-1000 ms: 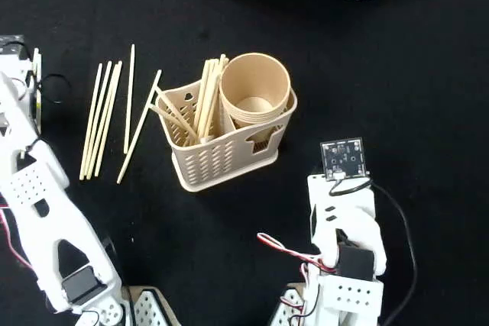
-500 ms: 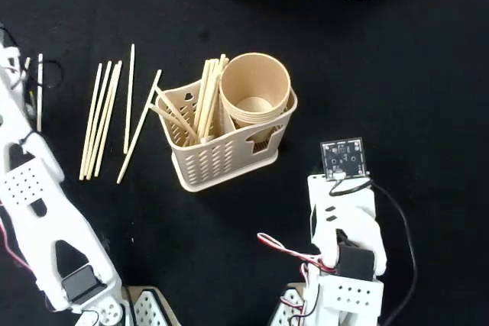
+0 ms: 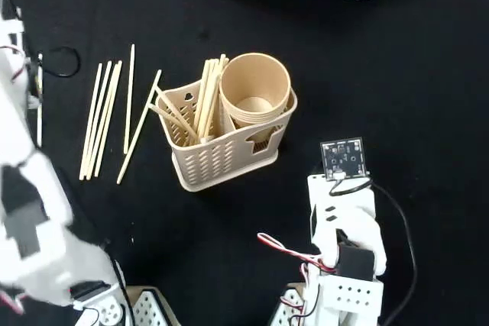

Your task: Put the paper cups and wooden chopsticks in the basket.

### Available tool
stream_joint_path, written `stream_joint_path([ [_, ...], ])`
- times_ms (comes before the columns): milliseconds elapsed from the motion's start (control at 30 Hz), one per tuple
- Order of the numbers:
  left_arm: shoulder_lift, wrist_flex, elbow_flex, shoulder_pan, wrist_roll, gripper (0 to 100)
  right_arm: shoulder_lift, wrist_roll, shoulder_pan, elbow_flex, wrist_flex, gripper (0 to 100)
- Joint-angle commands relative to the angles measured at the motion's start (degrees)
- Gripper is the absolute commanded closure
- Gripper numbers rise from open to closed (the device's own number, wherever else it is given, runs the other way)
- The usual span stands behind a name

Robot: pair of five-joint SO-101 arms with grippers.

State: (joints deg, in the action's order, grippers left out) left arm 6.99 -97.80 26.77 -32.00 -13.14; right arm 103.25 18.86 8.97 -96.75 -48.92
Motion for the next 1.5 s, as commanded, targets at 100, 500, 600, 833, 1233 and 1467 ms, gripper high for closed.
stream_joint_path([
  [100,-40.53,16.88,-28.26,9.98,2.29,97,4.00,0.35,-0.70,0.22,0.53,98.4],
  [500,-101.63,66.11,-79.60,31.08,11.69,97,4.09,0.00,-0.79,0.22,-0.62,98.4],
  [600,-108.31,75.43,-87.87,41.01,11.87,97,4.09,0.00,-0.79,0.22,-1.14,98.4],
  [833,-102.33,78.95,-92.35,53.76,12.04,97,4.09,0.18,-0.70,0.22,-8.44,98.4],
  [1233,-85.54,83.25,-95.60,48.57,24.53,91,4.09,0.35,-0.70,0.22,-9.23,98.5],
  [1467,-85.54,77.80,-94.81,48.57,24.53,86,4.09,0.35,-0.70,0.22,-9.32,98.4],
])
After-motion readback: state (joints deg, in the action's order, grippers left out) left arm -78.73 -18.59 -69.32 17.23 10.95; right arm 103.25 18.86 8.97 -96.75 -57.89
